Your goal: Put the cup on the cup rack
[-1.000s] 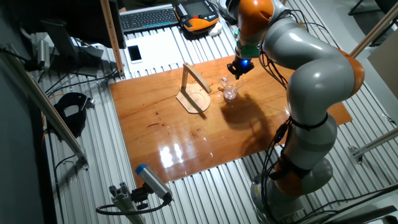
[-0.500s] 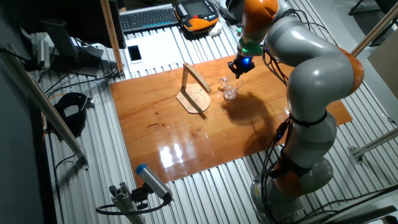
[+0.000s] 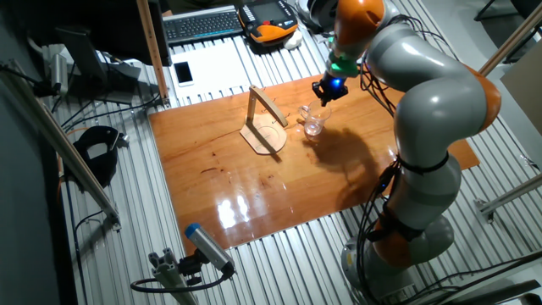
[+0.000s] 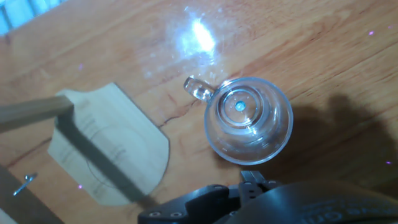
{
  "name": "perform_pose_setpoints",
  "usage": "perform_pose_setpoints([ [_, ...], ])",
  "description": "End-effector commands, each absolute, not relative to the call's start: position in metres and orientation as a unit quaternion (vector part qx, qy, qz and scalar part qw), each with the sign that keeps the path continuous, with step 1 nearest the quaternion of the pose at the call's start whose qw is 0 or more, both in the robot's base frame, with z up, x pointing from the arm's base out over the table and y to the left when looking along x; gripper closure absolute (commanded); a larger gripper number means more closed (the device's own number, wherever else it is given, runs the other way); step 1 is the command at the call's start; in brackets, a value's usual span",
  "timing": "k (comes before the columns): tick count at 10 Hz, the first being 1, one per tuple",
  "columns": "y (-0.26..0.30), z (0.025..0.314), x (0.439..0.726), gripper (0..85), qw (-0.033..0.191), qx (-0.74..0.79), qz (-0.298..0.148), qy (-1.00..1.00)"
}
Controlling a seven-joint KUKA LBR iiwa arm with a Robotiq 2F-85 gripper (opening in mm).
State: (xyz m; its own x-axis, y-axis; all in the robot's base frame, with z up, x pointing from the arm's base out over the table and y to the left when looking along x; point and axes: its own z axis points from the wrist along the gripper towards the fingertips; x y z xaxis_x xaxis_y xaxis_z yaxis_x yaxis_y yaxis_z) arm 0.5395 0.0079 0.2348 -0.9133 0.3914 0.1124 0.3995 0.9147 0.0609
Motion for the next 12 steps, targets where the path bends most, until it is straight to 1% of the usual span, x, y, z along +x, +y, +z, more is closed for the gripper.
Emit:
perform_pose_setpoints([
  [1,0.008,0.234,0.540,85.0,0.043,-0.211,-0.038,-0.976],
  [3,0.007,0.234,0.540,85.0,0.050,-0.251,-0.036,-0.966],
  [4,0.007,0.233,0.540,85.0,0.059,-0.279,-0.017,-0.958],
  [5,0.007,0.233,0.541,85.0,0.063,-0.316,-0.013,-0.947],
  [6,0.007,0.232,0.541,85.0,0.062,-0.341,-0.008,-0.938],
  [7,0.005,0.230,0.542,85.0,0.063,-0.371,-0.018,-0.926],
  [8,0.004,0.229,0.543,85.0,0.060,-0.403,-0.043,-0.912],
  [9,0.000,0.228,0.543,85.0,0.059,-0.424,-0.059,-0.902],
  [10,-0.002,0.227,0.543,85.0,0.056,-0.442,-0.062,-0.893],
  [12,-0.004,0.226,0.543,85.0,0.044,-0.469,-0.068,-0.880],
])
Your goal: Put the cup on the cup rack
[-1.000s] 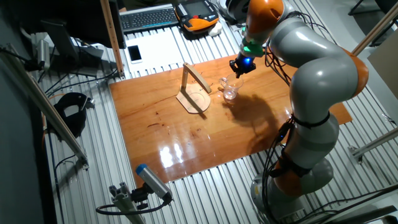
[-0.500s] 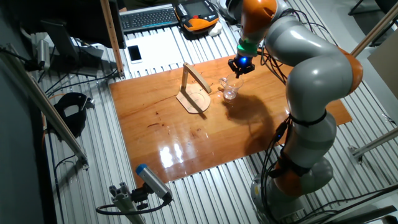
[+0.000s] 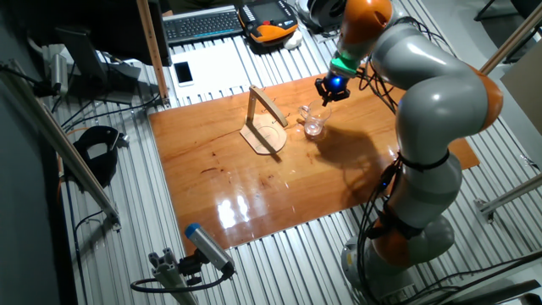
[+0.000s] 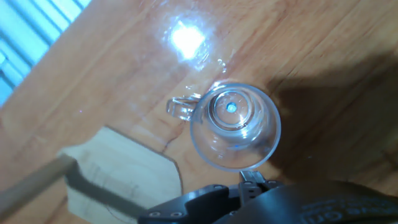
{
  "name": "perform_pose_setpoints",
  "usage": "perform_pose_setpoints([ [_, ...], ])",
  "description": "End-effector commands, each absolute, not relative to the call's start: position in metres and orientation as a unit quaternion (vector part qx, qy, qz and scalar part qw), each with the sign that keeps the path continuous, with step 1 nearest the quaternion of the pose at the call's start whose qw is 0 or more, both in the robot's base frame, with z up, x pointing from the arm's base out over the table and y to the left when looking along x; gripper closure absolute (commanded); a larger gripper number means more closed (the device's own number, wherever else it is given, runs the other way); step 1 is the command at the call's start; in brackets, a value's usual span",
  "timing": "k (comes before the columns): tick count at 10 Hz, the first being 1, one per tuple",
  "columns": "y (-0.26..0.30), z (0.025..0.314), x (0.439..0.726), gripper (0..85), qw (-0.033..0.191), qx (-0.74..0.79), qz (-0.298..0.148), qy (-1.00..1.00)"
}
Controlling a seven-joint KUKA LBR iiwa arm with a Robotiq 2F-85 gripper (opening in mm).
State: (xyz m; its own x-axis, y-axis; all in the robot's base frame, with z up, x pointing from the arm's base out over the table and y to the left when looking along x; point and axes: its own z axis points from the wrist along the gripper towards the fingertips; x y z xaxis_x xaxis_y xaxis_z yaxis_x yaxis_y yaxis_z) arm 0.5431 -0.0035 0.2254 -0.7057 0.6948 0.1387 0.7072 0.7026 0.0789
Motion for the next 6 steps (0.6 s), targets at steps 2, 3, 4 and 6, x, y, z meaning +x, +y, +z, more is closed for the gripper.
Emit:
perform_pose_setpoints([
  [2,-0.0037,0.2248,0.5434,85.0,0.038,-0.499,-0.065,-0.863],
  [3,-0.0039,0.2248,0.5433,85.0,0.037,-0.513,-0.065,-0.855],
  [4,-0.0040,0.2247,0.5432,85.0,0.038,-0.532,-0.069,-0.843],
  [6,-0.0041,0.2248,0.5431,85.0,0.034,-0.593,-0.081,-0.801],
])
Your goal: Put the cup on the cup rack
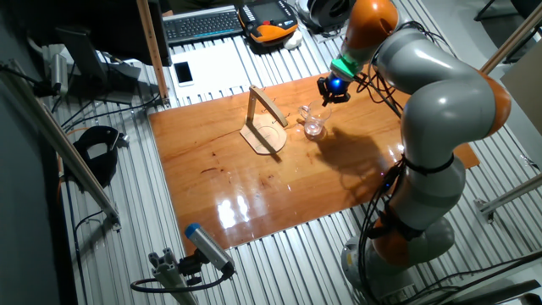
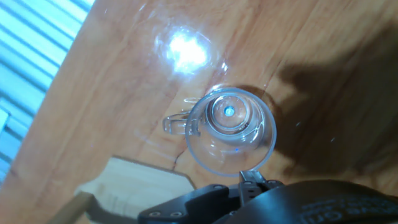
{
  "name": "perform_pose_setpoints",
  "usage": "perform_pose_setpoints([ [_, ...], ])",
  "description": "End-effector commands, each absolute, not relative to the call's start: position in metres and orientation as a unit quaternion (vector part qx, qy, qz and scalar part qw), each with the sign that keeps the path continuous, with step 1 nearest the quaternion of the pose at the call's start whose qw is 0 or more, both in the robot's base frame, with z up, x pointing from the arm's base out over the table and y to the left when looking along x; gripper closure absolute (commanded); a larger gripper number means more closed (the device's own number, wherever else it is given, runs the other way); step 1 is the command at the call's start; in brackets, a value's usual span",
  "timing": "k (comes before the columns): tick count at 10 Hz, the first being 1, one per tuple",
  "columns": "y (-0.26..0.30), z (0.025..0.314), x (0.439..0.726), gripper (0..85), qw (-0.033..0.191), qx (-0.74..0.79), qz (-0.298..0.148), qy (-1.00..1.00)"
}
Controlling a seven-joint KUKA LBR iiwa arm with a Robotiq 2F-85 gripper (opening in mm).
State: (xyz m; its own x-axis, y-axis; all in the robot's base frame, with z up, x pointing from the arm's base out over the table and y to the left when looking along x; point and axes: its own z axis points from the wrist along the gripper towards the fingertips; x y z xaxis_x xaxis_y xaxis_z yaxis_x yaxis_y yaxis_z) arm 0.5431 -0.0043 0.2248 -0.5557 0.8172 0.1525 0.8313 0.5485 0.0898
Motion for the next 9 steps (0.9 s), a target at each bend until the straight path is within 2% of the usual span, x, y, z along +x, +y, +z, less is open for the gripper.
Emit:
perform_pose_setpoints([
  [1,-0.004,0.225,0.543,85.0,0.037,-0.618,-0.086,-0.781],
  [3,-0.003,0.223,0.545,85.0,0.044,-0.638,-0.089,-0.764],
  [6,-0.005,0.216,0.548,85.0,0.029,-0.657,-0.076,-0.750],
  [9,-0.008,0.209,0.550,85.0,0.034,-0.668,-0.077,-0.740],
])
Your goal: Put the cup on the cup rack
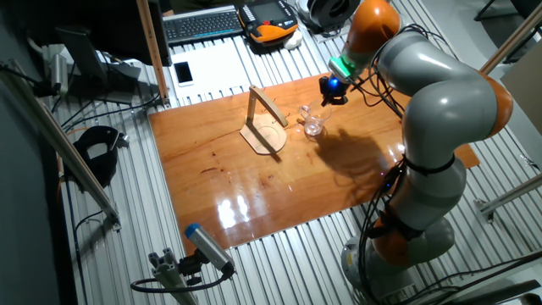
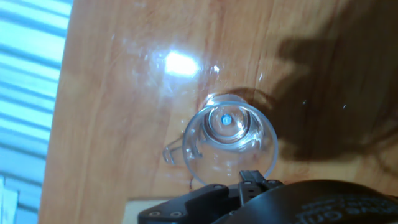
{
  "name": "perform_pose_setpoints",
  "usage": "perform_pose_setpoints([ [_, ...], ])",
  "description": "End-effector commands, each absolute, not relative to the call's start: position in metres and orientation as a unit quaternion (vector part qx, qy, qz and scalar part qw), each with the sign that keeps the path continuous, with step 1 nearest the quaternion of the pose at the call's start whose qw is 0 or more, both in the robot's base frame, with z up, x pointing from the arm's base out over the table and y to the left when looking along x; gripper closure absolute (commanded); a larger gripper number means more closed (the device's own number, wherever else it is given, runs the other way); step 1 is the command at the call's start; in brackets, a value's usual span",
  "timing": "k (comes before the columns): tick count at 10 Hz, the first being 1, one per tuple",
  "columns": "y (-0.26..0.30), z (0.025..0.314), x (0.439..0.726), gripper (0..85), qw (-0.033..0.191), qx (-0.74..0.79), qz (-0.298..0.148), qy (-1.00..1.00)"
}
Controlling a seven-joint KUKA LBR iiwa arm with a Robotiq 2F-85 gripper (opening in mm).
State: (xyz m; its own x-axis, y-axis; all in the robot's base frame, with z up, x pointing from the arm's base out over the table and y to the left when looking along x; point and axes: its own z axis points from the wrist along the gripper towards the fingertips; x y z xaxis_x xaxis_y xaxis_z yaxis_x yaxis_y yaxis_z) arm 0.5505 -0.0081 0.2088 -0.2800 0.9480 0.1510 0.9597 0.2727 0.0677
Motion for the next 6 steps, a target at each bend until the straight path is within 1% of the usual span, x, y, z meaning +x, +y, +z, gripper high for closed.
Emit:
perform_pose_setpoints([
  [1,-0.008,0.207,0.551,85.0,0.033,-0.672,-0.076,-0.736],
  [6,-0.013,0.194,0.558,85.0,0.029,-0.680,-0.073,-0.729],
])
